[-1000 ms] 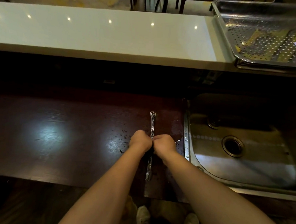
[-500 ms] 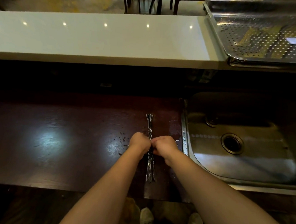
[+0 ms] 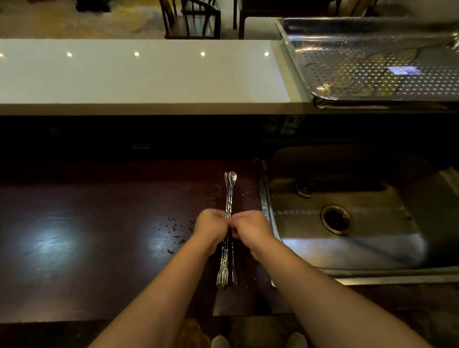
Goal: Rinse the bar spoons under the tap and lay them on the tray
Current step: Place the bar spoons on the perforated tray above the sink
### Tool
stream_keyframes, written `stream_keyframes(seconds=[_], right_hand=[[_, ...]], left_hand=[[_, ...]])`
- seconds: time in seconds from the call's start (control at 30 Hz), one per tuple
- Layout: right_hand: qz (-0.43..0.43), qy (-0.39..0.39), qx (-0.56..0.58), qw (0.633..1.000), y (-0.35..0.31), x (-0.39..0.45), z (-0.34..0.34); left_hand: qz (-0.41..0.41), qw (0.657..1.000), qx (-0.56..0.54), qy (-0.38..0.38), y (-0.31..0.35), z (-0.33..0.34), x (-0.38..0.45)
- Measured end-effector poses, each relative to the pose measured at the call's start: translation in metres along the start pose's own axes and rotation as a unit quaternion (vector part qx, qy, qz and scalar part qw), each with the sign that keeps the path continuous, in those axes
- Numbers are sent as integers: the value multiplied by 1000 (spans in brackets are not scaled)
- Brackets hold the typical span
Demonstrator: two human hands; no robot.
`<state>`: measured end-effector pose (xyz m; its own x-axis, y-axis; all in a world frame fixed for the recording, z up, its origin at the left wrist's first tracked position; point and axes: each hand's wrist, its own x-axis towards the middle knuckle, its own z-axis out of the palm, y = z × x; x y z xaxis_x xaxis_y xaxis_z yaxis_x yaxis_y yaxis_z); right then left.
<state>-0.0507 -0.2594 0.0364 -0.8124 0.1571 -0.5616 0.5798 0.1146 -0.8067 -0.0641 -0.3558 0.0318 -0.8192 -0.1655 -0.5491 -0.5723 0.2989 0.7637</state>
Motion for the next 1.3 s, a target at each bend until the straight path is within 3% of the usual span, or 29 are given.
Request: stream_keyframes(seconds=[0.37,0.57,0.73,0.97,1.13,1.3], right_hand=[[-47,110,38,992,-22,-24,-100],[-97,125,49,986,-28,-32,-176],[-141,127,66,980,-42,-41,-243],[-207,88,87,970,-89,-48,-310],[-206,61,127,968,-131,-45,-326],[-199,58,150,967,-160,-42,-325]], left_hand=[[105,986,-54,-115,58,74,-45],[188,971,-30,-145,92,131,-77],[258,958,-20,-122,124,179,-103],[334,942,-26,-15,193,220,-137],[332,943,-17,26,237,217,-148],[324,944,-68,-5,261,205,-150]])
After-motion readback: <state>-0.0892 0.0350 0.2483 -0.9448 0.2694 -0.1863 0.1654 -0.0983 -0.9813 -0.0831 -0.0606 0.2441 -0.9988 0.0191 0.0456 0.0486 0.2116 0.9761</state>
